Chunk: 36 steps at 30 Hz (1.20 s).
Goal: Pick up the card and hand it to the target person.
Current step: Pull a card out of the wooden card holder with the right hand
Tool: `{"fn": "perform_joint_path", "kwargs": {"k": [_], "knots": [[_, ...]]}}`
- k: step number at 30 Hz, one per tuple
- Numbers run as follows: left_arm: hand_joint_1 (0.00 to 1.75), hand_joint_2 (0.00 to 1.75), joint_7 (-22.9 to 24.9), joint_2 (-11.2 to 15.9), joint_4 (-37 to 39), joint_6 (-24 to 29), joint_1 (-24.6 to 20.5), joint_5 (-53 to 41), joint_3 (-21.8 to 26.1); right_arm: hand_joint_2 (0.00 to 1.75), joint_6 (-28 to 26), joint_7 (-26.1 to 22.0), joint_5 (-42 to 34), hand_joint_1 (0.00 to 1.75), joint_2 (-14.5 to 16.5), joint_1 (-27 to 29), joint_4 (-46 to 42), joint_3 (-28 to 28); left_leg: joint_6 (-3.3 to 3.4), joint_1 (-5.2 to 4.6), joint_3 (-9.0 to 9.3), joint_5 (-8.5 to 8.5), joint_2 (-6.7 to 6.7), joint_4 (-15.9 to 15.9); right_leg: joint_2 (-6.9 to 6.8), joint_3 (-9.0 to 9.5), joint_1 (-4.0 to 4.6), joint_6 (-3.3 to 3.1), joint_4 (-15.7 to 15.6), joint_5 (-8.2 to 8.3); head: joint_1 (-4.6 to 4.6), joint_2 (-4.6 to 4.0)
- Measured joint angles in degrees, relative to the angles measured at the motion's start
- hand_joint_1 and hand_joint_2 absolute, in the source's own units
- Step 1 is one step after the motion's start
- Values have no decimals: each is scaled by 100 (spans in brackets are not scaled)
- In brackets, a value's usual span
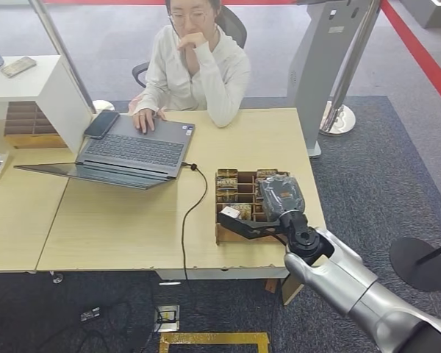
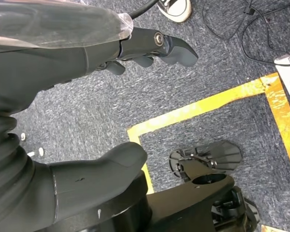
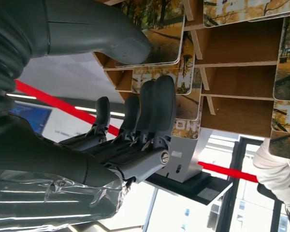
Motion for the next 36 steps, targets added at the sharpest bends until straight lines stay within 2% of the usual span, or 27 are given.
{"fn": "perform_joint_path", "kwargs": {"k": [7, 29, 30, 31, 34, 36], "knots": [[0, 175, -14, -8, 0, 28, 15, 25, 0, 175, 74, 47, -17, 105, 8, -47, 28, 38, 0, 0, 1, 0, 0, 0, 0, 0, 0, 0, 0, 0, 2, 0], [0, 175, -103, -15, 1, 29, 5, 12, 0, 175, 440, 271, -26, 95, 8, -48, 23, 73, 0, 0, 4, 0, 1, 0, 2, -1, 0, 0, 0, 0, 3, 0], [0, 175, -103, -15, 1, 28, 5, 12, 0, 175, 455, 281, -32, 98, 8, -48, 23, 72, 0, 0, 4, 0, 1, 0, 2, -1, 0, 0, 0, 0, 3, 0], [0, 175, -103, -15, 0, 25, 4, 11, 0, 175, 473, 293, -45, 110, 8, -47, 23, 72, 0, 0, 4, 0, 1, 0, 2, -2, 0, 0, 0, 0, 3, 0], [0, 175, -103, -15, 0, 14, 1, 4, 0, 175, 517, 325, -94, 158, 8, -46, 23, 71, 0, 0, 4, 0, 1, 0, 3, -2, 0, 0, 0, 0, 2, 0], [0, 175, -103, -15, 1, 10, -1, -1, 0, 175, 532, 339, -109, 168, 8, -46, 21, 71, 0, 0, 5, 0, 2, 0, 3, -1, 0, 0, 0, 0, 2, 0]]}}
